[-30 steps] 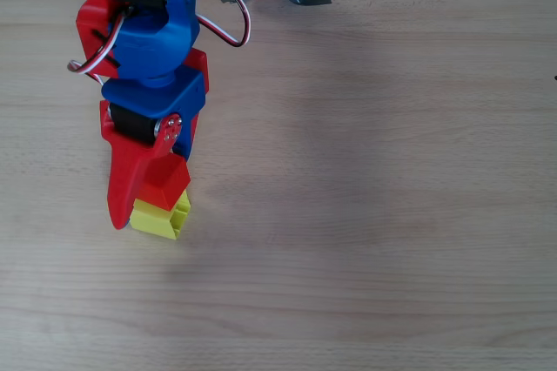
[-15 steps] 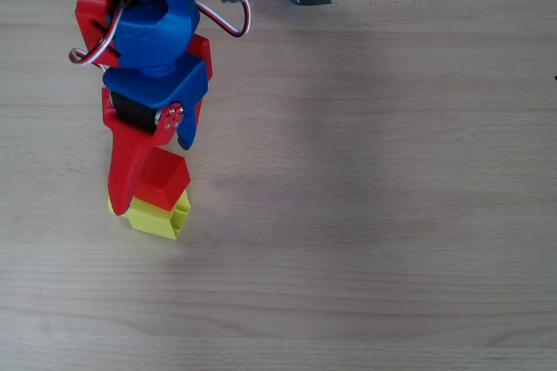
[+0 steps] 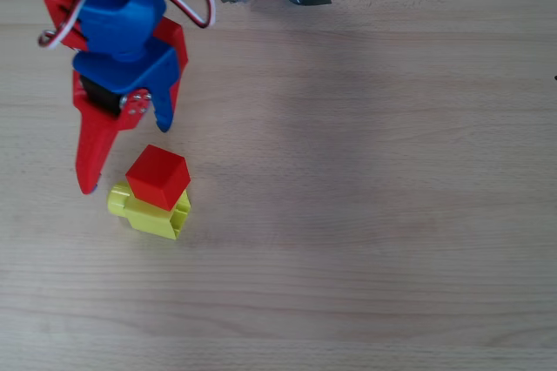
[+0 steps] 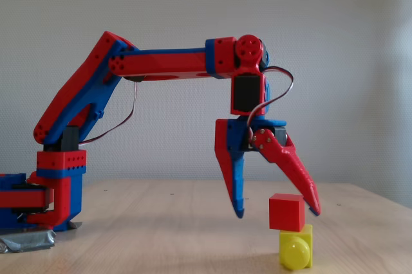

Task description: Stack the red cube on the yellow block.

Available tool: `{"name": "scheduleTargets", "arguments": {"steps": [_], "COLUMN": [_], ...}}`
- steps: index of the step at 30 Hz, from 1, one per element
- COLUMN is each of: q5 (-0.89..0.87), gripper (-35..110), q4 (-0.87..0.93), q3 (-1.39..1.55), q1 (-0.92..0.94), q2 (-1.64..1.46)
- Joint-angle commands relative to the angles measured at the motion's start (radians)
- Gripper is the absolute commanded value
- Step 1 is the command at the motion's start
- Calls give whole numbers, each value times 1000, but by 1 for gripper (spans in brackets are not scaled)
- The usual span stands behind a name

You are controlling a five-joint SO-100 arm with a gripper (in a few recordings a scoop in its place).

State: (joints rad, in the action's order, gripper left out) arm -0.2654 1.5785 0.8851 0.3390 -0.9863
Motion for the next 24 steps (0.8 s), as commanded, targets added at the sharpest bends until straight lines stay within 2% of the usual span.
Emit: {"name": "scheduleTargets", "arguments": {"steps": [1,4,8,14,18,24], "q5": [5,18,9,37,48,98], "gripper": [43,38,13,0,0,0], "q4": [6,3,-61,-146,-207,-448], "q3": [-35,28,216,637,913,1267], "q1": [52,103,138,112,20,-204], "q2": [-106,-146,-287,-713,-1009,-1359]}}
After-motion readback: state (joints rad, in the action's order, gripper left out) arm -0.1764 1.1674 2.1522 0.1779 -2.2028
